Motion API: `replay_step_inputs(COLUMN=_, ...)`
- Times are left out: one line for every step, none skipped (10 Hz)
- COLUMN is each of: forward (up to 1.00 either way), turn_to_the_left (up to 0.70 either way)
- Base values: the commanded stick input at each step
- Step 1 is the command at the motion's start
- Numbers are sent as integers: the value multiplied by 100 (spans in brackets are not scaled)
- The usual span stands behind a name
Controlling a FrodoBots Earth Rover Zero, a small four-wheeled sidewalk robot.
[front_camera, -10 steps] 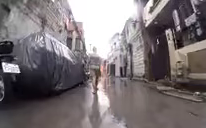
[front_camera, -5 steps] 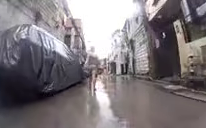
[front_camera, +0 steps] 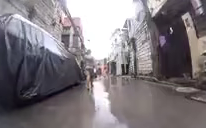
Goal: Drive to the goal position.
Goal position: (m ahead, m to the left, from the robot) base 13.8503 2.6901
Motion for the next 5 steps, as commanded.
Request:
replay_step_inputs(forward=99, turn_to_the_left=0)
replay_step_inputs(forward=99, turn_to_the_left=0)
replay_step_inputs(forward=99, turn_to_the_left=0)
replay_step_inputs(forward=99, turn_to_the_left=0)
replay_step_inputs(forward=99, turn_to_the_left=0)
